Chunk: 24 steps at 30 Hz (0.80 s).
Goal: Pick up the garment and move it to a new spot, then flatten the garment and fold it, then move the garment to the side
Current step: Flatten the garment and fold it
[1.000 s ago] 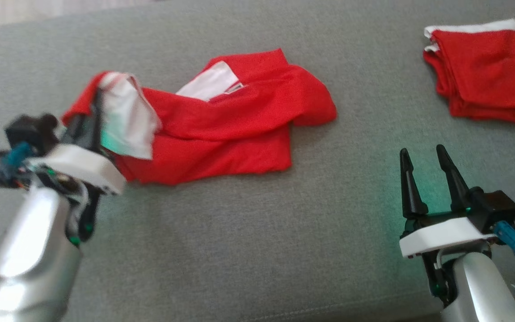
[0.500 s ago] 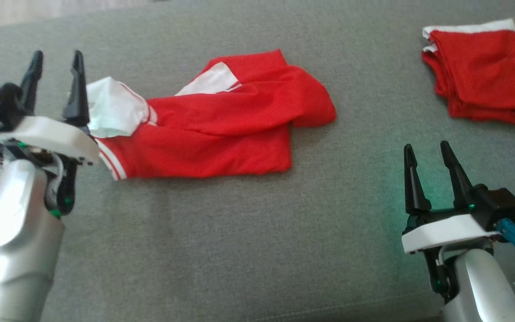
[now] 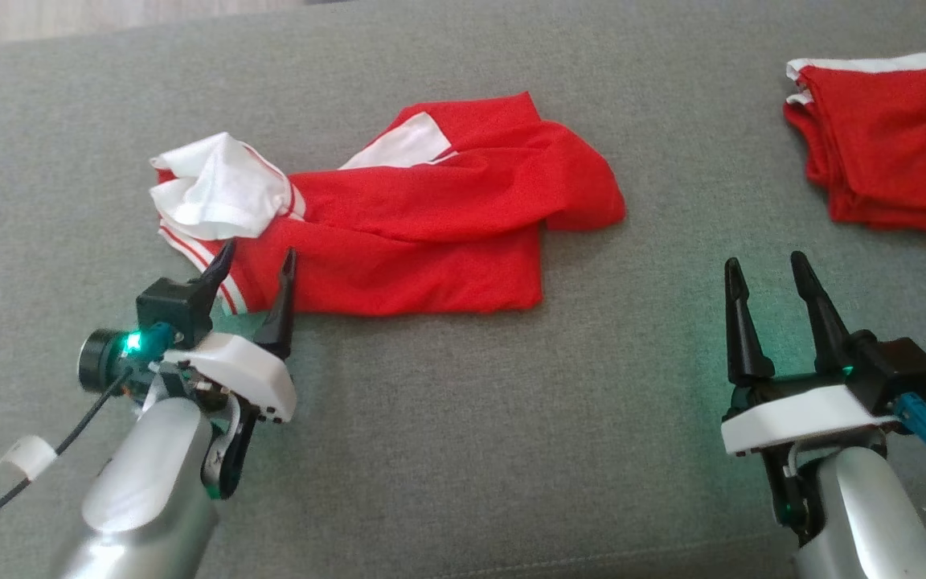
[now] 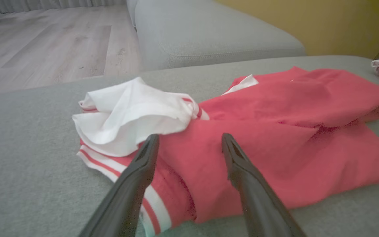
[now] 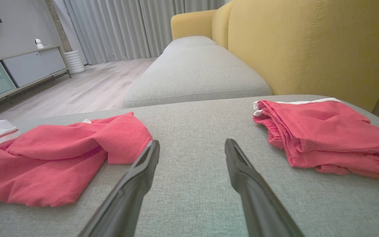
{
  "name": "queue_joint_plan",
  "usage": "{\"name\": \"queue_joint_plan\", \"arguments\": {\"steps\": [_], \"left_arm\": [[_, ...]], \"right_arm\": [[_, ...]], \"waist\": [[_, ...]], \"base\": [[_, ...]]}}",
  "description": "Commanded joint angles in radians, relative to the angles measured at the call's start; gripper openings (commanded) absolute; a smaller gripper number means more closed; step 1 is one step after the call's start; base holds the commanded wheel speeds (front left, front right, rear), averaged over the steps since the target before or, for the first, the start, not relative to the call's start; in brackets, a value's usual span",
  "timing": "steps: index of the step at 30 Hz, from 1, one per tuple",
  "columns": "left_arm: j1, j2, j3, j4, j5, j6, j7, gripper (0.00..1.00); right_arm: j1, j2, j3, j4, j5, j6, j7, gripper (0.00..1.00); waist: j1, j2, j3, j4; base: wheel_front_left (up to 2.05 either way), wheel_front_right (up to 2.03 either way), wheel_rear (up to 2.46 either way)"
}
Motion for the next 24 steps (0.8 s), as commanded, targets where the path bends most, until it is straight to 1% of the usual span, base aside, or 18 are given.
{"name": "queue_joint_plan", "arguments": {"steps": [1,3,4,10,14,19,24], "left_arm": [[-0.052,0.021,0.032,-0.002,0.008,0.018,-0.007,1.00],[-0.073,0.038,0.029,0.027,0.047,0.057,-0.028,1.00],[-0.093,0.053,0.022,0.056,0.084,0.091,-0.044,1.00],[-0.146,0.074,-0.007,0.130,0.134,0.104,-0.061,1.00],[-0.179,0.076,0.010,0.161,0.137,0.139,-0.092,1.00],[-0.183,0.074,0.028,0.162,0.125,0.163,-0.115,1.00],[-0.162,0.081,0.043,0.131,0.119,0.202,-0.125,1.00]], "right_arm": [[-0.013,-0.005,0.024,-0.038,-0.008,0.007,0.003,1.00],[-0.014,-0.005,0.020,-0.043,-0.012,0.007,0.004,1.00],[-0.014,-0.005,0.016,-0.046,-0.014,0.007,0.005,1.00],[-0.017,-0.005,0.012,-0.054,-0.014,0.007,0.006,1.00],[-0.021,-0.005,0.013,-0.056,-0.013,0.007,0.005,1.00],[-0.019,-0.005,0.009,-0.053,-0.012,0.007,0.003,1.00],[-0.014,-0.005,0.003,-0.051,-0.012,0.007,0.003,1.00]], "waist": [[0.0000,0.0000,0.012,-0.010],[0.0000,0.0000,0.021,-0.019],[0.0000,0.0000,0.028,-0.025],[0.0000,0.0000,0.049,-0.036],[0.0000,0.0000,0.057,-0.041],[0.0000,0.0000,0.058,-0.042],[0.0000,0.0000,0.054,-0.039]], "base": [[0.00,0.00,0.00],[0.00,0.00,0.00],[0.00,0.00,0.00],[0.00,0.00,0.00],[0.00,0.00,0.00],[0.00,0.00,0.00],[0.00,0.00,0.00]]}}
